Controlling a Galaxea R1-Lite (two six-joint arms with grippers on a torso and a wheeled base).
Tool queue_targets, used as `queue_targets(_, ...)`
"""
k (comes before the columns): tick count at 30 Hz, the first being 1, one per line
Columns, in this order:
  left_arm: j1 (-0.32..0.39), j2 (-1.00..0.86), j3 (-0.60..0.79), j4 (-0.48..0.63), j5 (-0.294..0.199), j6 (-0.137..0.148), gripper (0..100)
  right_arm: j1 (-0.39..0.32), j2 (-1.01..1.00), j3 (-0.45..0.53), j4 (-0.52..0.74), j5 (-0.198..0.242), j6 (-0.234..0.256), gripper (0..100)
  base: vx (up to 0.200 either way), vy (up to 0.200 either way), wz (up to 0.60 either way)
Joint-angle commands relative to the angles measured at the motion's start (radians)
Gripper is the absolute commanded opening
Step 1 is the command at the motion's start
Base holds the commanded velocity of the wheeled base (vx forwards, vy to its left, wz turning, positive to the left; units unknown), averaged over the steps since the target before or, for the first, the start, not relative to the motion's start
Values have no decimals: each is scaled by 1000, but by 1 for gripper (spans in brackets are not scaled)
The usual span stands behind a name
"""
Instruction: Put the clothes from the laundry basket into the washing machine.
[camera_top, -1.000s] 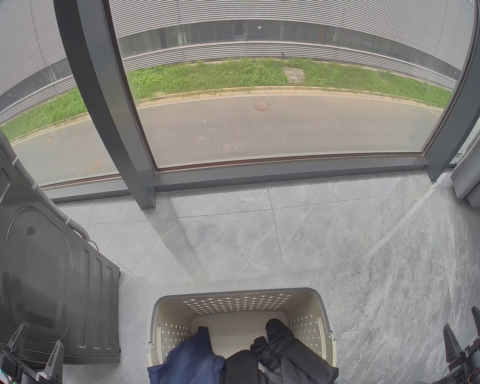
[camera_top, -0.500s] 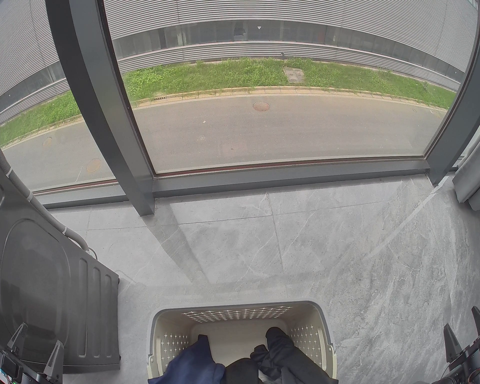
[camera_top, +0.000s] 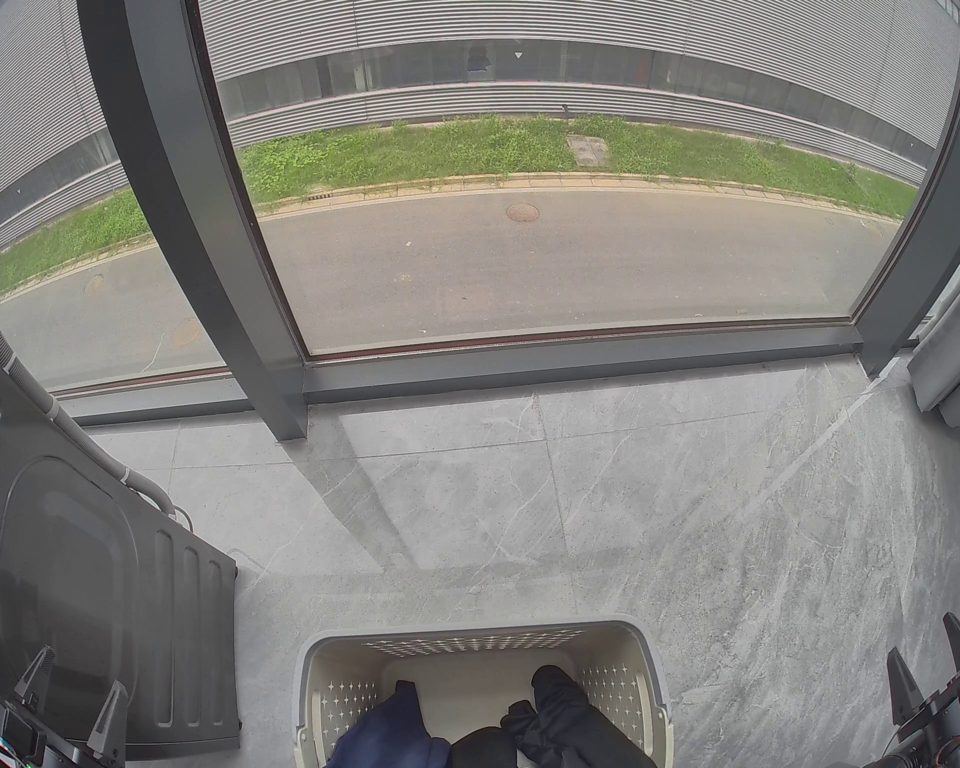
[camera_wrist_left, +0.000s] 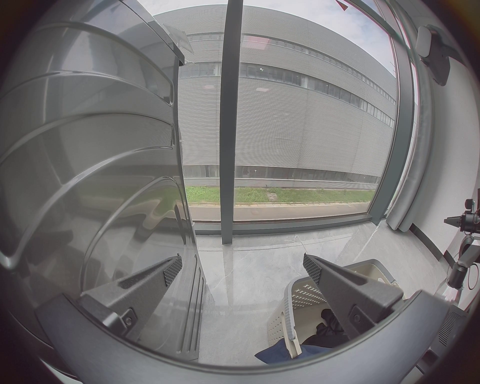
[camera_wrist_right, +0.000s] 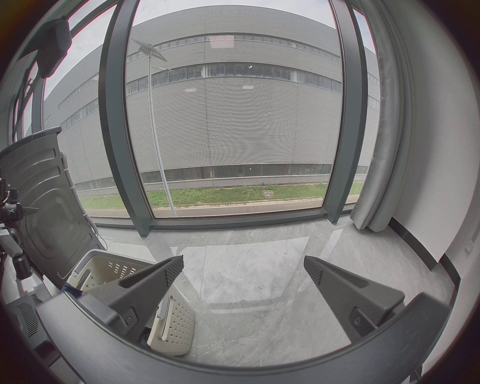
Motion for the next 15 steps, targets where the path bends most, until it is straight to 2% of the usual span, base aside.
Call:
queue_targets(1,1,-15,16,0,1,-1,100,-1,-17,18,0,0,0,100,0,0,0)
queue_targets(15,0,-17,16,0,0,-1,100,-1,-17,18,0,0,0,100,0,0,0)
